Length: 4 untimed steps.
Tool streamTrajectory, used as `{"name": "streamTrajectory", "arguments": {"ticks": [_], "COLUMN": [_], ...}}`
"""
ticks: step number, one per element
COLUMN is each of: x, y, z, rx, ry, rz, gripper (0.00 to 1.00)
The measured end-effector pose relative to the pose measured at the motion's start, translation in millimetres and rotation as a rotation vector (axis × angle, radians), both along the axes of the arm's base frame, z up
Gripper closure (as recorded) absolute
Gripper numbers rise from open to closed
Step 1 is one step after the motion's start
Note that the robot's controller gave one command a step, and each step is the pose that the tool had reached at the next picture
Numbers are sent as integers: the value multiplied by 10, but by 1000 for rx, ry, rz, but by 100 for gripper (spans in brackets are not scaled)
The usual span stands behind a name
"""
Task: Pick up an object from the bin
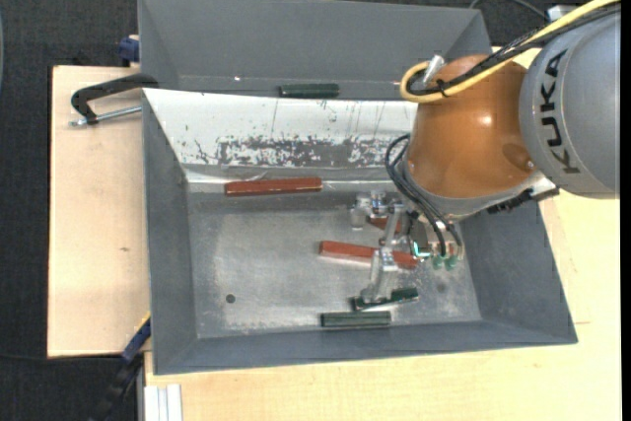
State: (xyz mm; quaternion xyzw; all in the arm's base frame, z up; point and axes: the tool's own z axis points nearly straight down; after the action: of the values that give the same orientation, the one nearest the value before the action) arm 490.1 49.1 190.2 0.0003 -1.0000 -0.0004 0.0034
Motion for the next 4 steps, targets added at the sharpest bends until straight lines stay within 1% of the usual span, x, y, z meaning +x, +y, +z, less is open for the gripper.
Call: {"name": "streamTrajectory", "arguments": {"ticks": [1, 2, 3, 4], "x": [11, 232, 361, 298], "y": [-4, -287, -466, -464], "z": [31, -736, -1212, -1191], "rx": [0, 1, 0, 0], "ry": [-6, -12, -5, -6], "rz": [-1, -45, -167, -220], "gripper": [0, 0, 0, 0]}}
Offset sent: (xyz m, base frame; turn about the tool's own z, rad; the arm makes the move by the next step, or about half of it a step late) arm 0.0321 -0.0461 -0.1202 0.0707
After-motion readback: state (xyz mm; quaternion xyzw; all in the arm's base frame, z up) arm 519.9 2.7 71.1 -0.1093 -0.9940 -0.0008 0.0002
